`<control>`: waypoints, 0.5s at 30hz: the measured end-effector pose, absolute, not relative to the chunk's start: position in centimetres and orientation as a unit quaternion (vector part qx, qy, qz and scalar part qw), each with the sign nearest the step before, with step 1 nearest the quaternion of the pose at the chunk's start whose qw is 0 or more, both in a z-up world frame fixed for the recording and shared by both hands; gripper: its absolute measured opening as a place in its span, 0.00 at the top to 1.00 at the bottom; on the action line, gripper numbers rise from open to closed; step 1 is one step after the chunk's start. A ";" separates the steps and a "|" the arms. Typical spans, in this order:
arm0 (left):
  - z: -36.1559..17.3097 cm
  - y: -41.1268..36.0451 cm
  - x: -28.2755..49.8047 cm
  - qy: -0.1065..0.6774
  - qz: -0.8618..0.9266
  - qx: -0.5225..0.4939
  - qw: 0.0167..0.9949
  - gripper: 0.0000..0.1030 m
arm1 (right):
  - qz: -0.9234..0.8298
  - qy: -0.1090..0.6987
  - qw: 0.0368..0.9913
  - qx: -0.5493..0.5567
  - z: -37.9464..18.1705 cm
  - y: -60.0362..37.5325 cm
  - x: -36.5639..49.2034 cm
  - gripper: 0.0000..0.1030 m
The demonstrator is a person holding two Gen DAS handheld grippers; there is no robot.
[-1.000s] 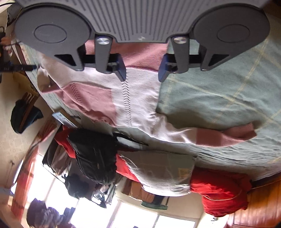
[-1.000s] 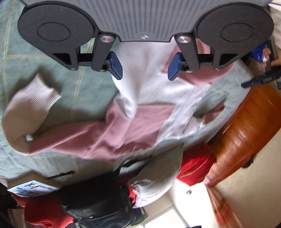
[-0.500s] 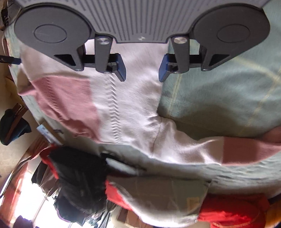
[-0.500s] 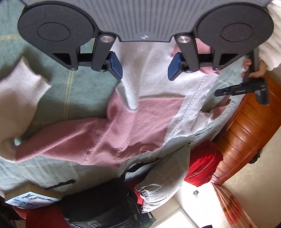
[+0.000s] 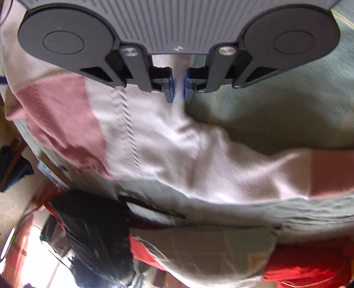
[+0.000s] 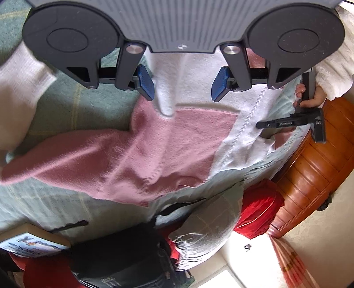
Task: Fold clothes
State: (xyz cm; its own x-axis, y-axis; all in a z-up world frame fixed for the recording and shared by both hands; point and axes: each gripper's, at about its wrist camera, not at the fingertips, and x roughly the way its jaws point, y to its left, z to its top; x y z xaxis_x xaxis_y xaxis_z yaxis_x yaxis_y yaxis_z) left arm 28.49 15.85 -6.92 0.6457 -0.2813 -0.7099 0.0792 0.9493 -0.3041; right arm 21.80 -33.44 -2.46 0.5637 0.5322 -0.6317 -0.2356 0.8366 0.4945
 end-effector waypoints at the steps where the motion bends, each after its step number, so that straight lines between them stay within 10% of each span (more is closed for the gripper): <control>1: -6.9 16.1 28.5 0.411 -0.101 -0.132 0.896 0.92 | 0.227 0.411 0.865 0.176 -2.2 -33.0 21.7 0.39; 5: -5.4 15.6 26.5 0.406 -0.097 -0.111 0.902 0.90 | 0.256 0.397 0.873 0.119 -0.9 -30.3 20.4 0.39; 15: -0.9 13.5 15.1 0.408 -0.084 0.026 0.909 0.43 | 0.434 0.331 0.831 -0.111 0.5 -17.7 13.4 0.45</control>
